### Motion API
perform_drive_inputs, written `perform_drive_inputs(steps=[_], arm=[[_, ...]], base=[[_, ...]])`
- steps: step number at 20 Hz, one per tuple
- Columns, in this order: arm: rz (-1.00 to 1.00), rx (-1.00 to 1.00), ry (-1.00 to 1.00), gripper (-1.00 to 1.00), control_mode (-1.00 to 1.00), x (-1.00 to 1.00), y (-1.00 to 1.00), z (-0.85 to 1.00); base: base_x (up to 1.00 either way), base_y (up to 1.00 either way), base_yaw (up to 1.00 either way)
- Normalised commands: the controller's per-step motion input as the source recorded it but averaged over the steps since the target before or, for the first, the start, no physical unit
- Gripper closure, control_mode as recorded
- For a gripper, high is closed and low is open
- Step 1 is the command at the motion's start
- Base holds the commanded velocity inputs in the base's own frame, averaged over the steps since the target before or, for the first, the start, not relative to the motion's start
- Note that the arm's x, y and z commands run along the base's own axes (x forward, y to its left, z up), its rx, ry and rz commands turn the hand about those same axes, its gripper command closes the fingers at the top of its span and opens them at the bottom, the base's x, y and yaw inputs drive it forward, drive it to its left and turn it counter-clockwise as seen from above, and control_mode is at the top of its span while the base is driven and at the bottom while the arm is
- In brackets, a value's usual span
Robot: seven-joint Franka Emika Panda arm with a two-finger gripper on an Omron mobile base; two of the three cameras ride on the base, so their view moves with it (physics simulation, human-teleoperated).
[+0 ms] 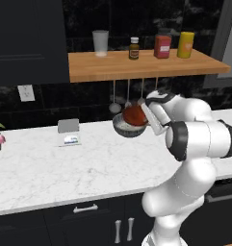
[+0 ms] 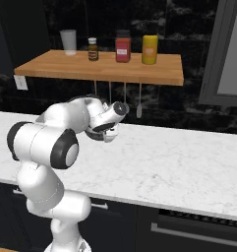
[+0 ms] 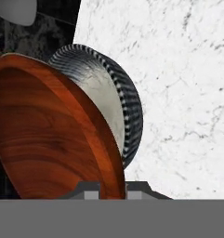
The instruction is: Pick up the bowls on the counter and stack them on top of one another in the open cabinet. Place the smaller bowl on top of the larger bowl.
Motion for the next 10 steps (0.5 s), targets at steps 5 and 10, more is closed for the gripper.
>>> perform_drive_inputs(steps=[5,10], arm=[[0.0,0.0,0.1,1.0,-1.0,0.26,0.17,-0.38],[0.0,0.0,0.06,1.0,-1.0,0.36,0.16,-0.11]], base=[[0.0,0.0,0.0],[0.0,0.0,0.0]])
